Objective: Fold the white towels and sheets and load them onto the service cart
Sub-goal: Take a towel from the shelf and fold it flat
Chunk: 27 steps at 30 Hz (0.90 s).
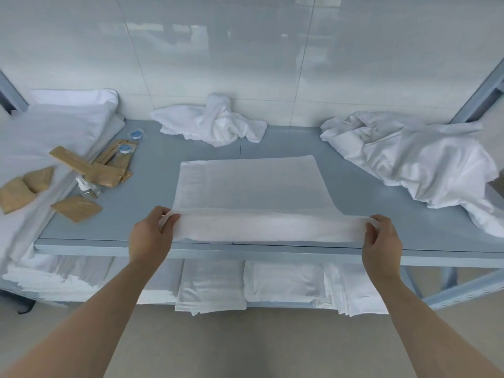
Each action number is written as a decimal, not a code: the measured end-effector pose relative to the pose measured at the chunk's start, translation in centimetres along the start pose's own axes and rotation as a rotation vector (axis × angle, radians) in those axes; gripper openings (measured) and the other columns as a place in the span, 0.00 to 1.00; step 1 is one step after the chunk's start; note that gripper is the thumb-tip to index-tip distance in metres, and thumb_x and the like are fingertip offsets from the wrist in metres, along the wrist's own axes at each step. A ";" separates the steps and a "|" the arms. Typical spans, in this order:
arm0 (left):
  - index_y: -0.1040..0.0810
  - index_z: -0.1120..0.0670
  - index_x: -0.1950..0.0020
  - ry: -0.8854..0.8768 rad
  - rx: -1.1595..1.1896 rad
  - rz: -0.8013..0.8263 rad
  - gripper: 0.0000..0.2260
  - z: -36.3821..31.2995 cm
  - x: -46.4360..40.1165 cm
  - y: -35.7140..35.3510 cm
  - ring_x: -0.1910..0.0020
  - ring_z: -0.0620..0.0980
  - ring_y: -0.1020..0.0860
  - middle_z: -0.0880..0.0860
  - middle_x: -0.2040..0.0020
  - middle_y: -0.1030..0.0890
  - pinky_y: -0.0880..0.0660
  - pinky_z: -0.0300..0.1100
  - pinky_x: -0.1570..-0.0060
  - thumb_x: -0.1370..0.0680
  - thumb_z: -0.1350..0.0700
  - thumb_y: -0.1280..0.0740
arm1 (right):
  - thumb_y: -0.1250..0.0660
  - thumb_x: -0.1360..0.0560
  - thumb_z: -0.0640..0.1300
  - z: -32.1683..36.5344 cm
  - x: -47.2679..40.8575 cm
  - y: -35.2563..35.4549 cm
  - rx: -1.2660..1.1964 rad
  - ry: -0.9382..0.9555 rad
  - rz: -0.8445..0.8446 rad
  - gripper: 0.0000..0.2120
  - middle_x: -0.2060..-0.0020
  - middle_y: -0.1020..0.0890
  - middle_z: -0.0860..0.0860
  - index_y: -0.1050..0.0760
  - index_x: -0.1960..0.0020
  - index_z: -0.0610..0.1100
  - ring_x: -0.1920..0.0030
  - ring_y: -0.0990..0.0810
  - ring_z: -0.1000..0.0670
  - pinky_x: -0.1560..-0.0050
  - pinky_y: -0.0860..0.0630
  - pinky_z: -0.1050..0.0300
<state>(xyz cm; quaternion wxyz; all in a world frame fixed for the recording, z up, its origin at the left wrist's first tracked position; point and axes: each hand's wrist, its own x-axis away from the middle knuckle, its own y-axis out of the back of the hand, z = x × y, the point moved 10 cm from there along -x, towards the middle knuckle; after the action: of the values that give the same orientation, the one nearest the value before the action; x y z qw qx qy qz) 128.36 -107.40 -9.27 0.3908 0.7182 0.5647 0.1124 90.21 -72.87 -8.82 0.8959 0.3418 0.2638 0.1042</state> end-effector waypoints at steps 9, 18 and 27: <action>0.21 0.48 0.57 0.048 0.028 -0.099 0.05 -1.0 -2.8 1.7 0.64 0.54 0.24 0.47 0.68 0.23 0.30 0.43 0.66 0.24 0.49 0.30 | 0.45 0.20 0.34 1.8 -6.0 -0.6 -0.064 0.005 0.007 0.09 0.53 0.21 0.37 0.27 0.44 0.35 0.53 0.24 0.37 0.54 0.33 0.51; 0.27 0.56 0.39 0.325 -0.065 0.176 0.24 6.2 -14.7 -9.8 0.52 0.58 0.22 0.56 0.50 0.22 0.26 0.46 0.56 0.28 0.46 0.26 | 0.35 0.22 0.52 -2.8 -15.1 -17.3 0.015 -0.273 0.450 0.18 0.59 0.21 0.41 0.24 0.46 0.36 0.52 0.21 0.39 0.56 0.31 0.52; 0.34 0.54 0.68 0.219 0.120 -0.005 0.17 8.1 -16.5 -10.9 0.73 0.50 0.34 0.50 0.73 0.34 0.39 0.43 0.74 0.25 0.55 0.30 | 0.35 0.22 0.44 -4.0 -17.2 -19.9 0.034 -0.174 0.375 0.12 0.66 0.24 0.42 0.28 0.60 0.37 0.63 0.25 0.41 0.64 0.36 0.52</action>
<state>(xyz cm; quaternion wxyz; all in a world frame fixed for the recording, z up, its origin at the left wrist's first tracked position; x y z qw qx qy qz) 119.78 -125.10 -17.60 0.2837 0.7224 0.6112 0.1553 73.74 -91.73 -17.75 0.8744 0.4076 0.1191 0.2347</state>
